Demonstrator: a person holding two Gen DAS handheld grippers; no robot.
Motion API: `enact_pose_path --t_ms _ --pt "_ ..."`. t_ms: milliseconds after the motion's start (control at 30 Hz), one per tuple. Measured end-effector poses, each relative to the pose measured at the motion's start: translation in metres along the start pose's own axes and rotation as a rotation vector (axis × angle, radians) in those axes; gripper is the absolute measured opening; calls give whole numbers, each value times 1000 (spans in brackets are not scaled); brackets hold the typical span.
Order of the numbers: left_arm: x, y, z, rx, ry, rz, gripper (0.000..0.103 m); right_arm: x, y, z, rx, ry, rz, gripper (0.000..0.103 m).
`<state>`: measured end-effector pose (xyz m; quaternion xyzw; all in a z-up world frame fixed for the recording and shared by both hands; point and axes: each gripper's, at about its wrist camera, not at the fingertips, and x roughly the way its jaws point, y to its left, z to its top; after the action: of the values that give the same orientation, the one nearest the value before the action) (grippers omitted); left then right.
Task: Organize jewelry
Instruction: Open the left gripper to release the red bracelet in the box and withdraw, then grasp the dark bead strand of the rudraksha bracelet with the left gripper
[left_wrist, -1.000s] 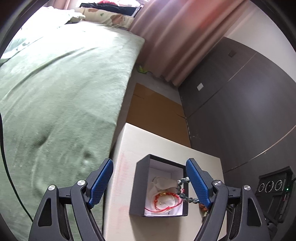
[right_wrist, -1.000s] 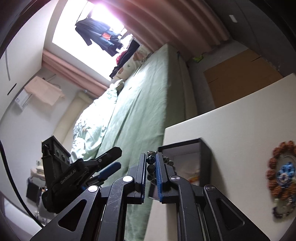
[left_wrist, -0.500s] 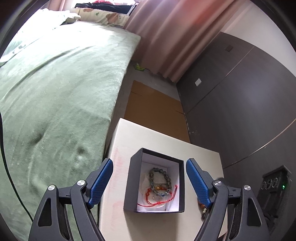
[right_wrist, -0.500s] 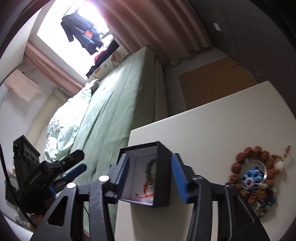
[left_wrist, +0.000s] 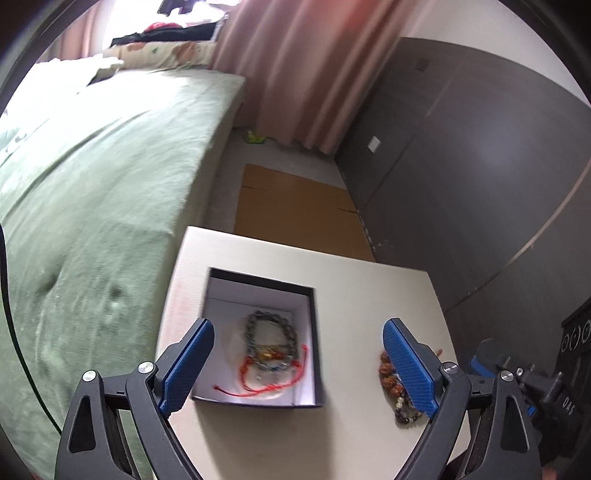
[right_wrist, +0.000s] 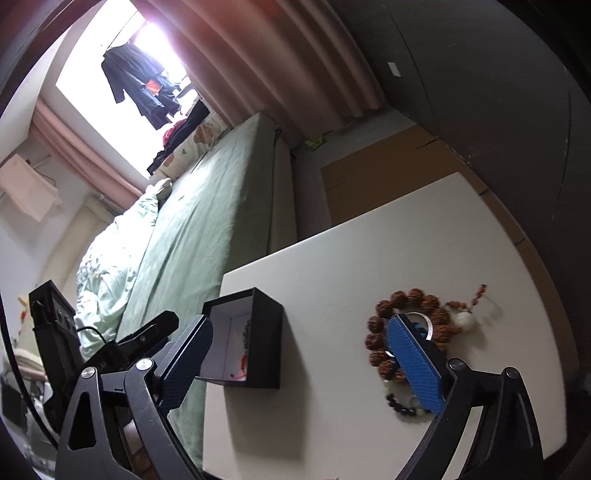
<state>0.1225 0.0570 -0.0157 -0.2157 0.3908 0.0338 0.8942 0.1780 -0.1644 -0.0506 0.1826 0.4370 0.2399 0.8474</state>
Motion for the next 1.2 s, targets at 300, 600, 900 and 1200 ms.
enact_pose_path --t_ms 300,600,900,1200 --pt "5 -36 -20 87 29 -15 94 -36 -31 -6 29 -28 -38 100" --pt "9 -58 -38 139 59 -39 94 -59 -48 -12 24 -26 -125 99" --pt "12 -74 -51 159 80 -81 94 -77 -76 -14 60 -18 -155 99" --pt "35 -96 -66 208 144 -104 80 -78 -97 -15 136 6 -148 99"
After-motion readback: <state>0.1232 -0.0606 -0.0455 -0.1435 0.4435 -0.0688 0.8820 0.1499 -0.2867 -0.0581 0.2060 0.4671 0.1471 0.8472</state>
